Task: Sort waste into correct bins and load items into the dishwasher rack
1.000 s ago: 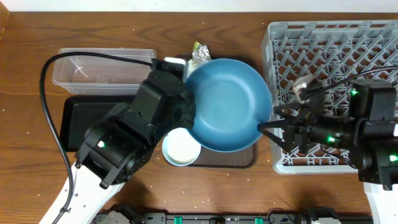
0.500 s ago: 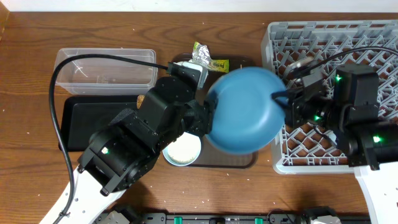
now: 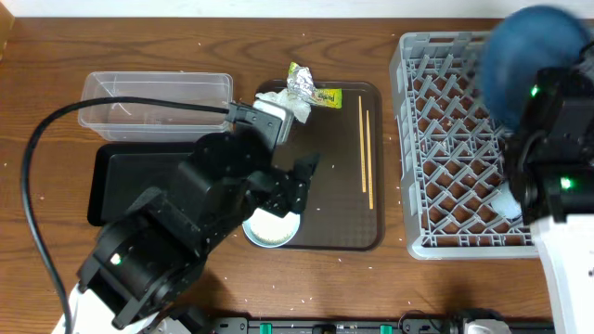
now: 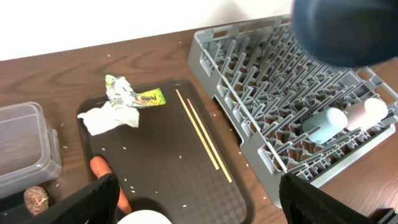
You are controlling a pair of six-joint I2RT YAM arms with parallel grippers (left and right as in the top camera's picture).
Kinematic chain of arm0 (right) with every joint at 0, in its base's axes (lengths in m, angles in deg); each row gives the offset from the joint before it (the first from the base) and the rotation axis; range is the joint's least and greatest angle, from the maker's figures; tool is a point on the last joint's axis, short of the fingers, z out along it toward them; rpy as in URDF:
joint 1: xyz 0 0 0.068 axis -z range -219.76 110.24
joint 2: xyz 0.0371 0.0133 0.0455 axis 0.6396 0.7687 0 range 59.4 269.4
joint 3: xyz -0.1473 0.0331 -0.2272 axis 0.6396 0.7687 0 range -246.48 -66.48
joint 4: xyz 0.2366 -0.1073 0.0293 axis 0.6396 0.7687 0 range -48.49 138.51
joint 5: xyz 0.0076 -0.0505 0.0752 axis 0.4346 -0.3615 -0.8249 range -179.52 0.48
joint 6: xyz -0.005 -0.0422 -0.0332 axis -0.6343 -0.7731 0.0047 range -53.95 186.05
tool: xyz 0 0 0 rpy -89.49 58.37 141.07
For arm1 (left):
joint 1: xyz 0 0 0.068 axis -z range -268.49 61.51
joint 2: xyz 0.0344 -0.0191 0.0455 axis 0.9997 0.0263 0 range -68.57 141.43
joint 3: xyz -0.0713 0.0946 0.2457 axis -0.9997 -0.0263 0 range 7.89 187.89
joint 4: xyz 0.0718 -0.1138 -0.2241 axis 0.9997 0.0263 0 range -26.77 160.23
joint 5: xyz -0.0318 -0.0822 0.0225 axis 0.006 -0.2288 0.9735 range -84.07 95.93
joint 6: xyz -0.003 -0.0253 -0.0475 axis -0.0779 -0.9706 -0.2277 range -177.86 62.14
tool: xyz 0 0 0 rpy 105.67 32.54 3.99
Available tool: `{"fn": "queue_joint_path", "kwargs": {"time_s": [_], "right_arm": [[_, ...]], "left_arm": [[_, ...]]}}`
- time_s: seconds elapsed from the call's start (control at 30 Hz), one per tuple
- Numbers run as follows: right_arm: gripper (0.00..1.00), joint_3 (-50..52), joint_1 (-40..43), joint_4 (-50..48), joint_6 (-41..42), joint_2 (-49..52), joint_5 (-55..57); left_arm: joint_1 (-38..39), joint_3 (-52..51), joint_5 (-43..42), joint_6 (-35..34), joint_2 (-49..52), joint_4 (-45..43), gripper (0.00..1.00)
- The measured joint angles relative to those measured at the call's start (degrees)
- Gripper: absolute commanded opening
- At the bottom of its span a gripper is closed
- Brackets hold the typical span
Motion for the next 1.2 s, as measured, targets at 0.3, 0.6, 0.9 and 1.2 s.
{"fn": "queue_joint_path", "kwargs": {"time_s": [0.3, 0.6, 0.9, 1.2], "right_arm": [[0.01, 0.09, 9.53, -36.54, -29.03, 12.83, 11.37], [0.01, 0.04, 11.04, -45.83, -61.09, 20.85, 7.78], [0.01, 0.04, 10.99, -50.29, -76.41, 26.91, 1.25], [0.25, 0.04, 10.25, -50.62, -79.52, 33.75, -1.46]], "left_arm": [[0.00, 0.00, 0.17, 0.37, -0.61, 1.44, 0.82], [0.00, 0.00, 0.15, 0.39, -0.63, 3.37, 0.83], [0.00, 0.00, 0.15, 0.39, -0.61, 4.55, 0.82], [0.00, 0.00, 0.15, 0.39, -0.61, 4.72, 0.82]]}}
